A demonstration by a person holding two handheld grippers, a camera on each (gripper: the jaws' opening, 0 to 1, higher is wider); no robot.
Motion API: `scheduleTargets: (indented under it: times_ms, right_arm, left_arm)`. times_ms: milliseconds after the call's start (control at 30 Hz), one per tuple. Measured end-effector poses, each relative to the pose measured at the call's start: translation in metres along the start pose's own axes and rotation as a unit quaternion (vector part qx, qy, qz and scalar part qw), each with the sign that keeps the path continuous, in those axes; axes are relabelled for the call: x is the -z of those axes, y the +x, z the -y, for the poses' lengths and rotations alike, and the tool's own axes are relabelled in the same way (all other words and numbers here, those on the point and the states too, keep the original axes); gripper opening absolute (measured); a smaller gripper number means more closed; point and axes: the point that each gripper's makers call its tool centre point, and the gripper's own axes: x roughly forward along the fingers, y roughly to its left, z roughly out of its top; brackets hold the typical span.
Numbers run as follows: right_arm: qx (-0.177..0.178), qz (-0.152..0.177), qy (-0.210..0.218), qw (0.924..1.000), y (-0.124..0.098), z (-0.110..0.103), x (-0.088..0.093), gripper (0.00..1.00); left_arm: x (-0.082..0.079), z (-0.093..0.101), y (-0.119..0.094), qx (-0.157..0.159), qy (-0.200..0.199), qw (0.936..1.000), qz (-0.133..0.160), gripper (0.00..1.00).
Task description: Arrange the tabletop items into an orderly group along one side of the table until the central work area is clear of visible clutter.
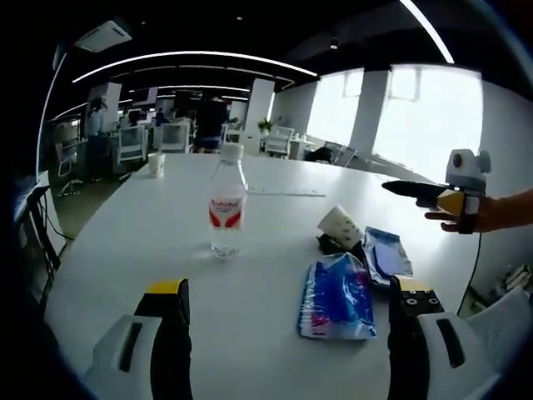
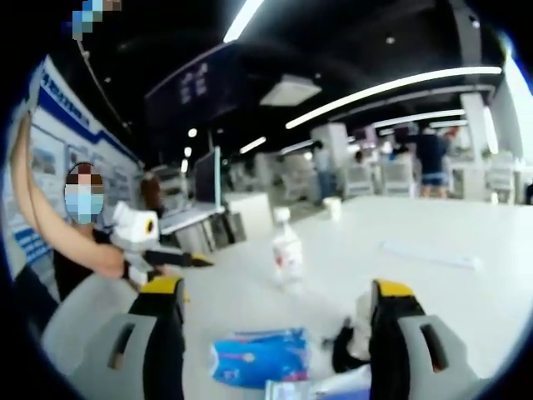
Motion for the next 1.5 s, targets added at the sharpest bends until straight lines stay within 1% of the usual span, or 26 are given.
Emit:
scheduleTargets:
  times_ms: [167,467,600,733,833,933,1100,1267,1400,1433,1500]
  right_arm:
    - [0.001,-0.007,-0.008,0.9999,-0.006,0.005,0.006,0.90]
    - [0.010,-0.019,-0.018,0.9996,-0.013,0.021,0.009,0.89]
    - [0.012,-0.024,-0.020,0.9994,-0.012,0.024,0.007,0.88]
    - [0.028,-0.054,-0.028,0.9977,-0.010,0.033,0.016,0.84]
    - [0.037,-0.057,-0.018,0.9975,-0.007,0.039,0.017,0.84]
    - [0.037,-0.058,-0.021,0.9974,-0.004,0.042,0.015,0.84]
    - [0.027,-0.065,-0.034,0.9969,-0.001,0.048,0.010,0.83]
    - [0.002,-0.086,-0.052,0.9949,0.001,0.054,0.007,0.81]
    - [-0.033,-0.121,-0.084,0.9886,0.002,0.054,0.014,0.80]
    - [-0.042,-0.135,-0.096,0.9853,0.002,0.054,0.017,0.80]
    - [-0.053,-0.143,-0.104,0.9828,0.003,0.055,0.018,0.79]
  left_arm:
    - [0.000,0.004,0.001,0.010,0.010,0.9999,-0.003,1.00]
    - [0.011,0.007,0.000,0.017,0.019,0.9995,-0.021,1.00]
    - [0.010,0.009,0.002,0.020,0.024,0.9992,-0.026,1.00]
    - [0.005,0.009,0.004,0.021,0.022,0.9993,-0.023,1.00]
    - [0.004,0.009,0.004,0.020,0.014,0.9995,-0.020,1.00]
    - [0.008,0.007,0.002,0.019,0.012,0.9995,-0.024,1.00]
    - [0.013,0.003,-0.001,0.016,0.014,0.9992,-0.033,1.00]
    - [0.017,0.003,-0.002,0.016,0.011,0.9992,-0.035,1.00]
    - [0.021,0.003,-0.004,0.015,0.006,0.9992,-0.036,1.00]
    - [0.023,0.003,-0.004,0.014,0.005,0.9992,-0.037,1.00]
    - [0.026,0.003,-0.006,0.014,0.003,0.9992,-0.038,1.00]
